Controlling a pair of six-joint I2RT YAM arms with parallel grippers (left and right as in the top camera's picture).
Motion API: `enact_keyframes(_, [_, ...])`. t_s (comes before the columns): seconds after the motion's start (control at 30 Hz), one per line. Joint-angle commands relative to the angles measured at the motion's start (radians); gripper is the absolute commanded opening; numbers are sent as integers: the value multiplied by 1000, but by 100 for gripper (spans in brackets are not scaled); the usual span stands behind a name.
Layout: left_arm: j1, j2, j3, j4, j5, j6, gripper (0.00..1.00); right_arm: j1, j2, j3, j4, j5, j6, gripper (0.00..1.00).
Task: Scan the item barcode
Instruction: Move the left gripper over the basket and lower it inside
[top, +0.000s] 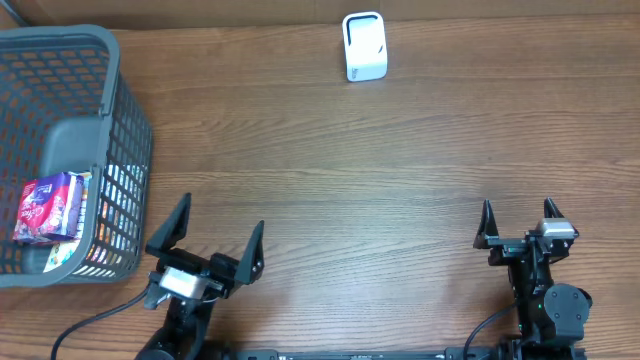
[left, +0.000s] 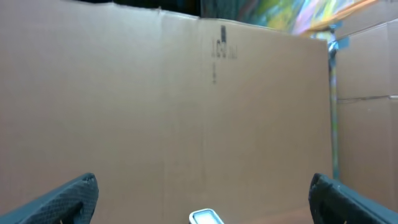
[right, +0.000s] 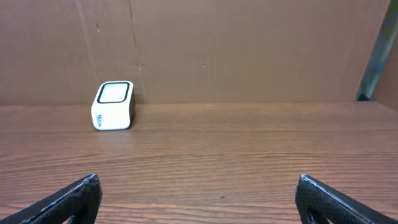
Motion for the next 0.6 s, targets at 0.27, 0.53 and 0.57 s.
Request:
enact_keyframes(0.27, [6, 433, 826, -841, -36, 185, 100, -1, -10, -10, 6, 6, 3, 100])
enact_keyframes(0.53, [6, 694, 1121, -967, 34, 161, 100, -1, -10, -10, 6, 6, 3, 100])
enact_keyframes(0.57, [6, 733, 1174, -1019, -10, 124, 100, -1, -10, -10, 6, 6, 3, 100])
